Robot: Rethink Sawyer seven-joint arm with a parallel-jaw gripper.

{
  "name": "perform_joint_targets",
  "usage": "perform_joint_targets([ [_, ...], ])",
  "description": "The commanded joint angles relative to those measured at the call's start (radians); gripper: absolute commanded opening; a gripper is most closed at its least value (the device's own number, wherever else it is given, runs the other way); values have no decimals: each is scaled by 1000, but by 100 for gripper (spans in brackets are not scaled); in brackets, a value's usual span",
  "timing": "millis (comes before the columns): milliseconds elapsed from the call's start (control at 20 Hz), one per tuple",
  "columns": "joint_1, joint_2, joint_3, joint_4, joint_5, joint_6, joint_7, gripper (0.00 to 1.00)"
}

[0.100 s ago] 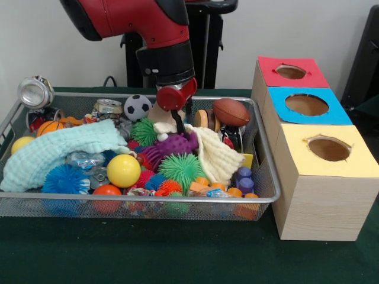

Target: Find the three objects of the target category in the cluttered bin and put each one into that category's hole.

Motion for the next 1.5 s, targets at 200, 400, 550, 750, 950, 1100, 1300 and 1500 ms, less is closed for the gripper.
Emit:
perform_joint_targets([
  [200,81,104,-127,-146,32,143,186,0],
  [400,89,105,-131,-140,35,136,181,0],
  [550,96,105,-136,-138,39,139,174,0],
  [750,67,46,-114,-106,52,173,149,0],
  [950,-56,-108,-16,-20,80,324,31,0],
  [1100,-125,-222,43,5,113,470,-72,0],
  [1300,-173,-290,91,-9,116,581,-141,0],
  [1500,-227,-323,140,-36,80,641,-195,0],
])
